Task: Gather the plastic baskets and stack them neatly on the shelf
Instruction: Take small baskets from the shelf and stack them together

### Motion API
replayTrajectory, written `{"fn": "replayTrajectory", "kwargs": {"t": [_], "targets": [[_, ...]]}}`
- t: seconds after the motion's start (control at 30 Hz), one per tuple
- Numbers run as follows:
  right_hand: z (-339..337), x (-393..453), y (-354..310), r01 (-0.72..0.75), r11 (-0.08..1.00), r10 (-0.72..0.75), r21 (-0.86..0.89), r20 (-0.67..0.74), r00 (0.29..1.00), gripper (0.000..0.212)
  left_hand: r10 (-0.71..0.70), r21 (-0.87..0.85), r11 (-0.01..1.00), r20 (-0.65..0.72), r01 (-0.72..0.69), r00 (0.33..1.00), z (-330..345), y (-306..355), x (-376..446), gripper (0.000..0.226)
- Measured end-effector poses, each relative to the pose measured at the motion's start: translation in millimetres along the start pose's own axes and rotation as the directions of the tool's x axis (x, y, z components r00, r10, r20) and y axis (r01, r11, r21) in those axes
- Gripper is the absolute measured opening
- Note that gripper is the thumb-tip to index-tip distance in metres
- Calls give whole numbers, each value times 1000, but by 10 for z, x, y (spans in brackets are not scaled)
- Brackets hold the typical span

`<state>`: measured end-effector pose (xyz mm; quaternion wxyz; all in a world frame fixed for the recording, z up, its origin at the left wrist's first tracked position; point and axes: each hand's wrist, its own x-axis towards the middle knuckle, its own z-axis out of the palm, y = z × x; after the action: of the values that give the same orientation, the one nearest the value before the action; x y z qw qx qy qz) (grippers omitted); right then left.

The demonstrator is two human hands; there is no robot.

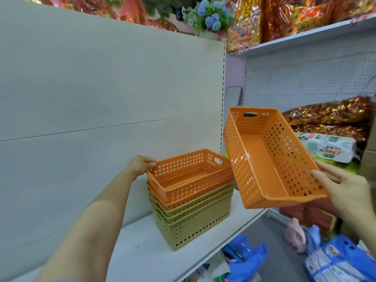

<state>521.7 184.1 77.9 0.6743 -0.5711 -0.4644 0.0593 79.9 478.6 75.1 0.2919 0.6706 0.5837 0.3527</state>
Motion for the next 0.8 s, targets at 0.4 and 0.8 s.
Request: {"fn": "replayTrajectory", "kwargs": {"t": [0.4, 0.8], "targets": [[916, 923, -723, 211, 969, -241, 129, 312, 919, 34, 213, -474, 874, 168, -111, 962, -850, 1584, -840, 66], [1946, 1367, -408, -163, 941, 64, 296, 318, 946, 28, 31, 201, 973, -592, 110, 805, -495, 1101, -921, 42]]}}
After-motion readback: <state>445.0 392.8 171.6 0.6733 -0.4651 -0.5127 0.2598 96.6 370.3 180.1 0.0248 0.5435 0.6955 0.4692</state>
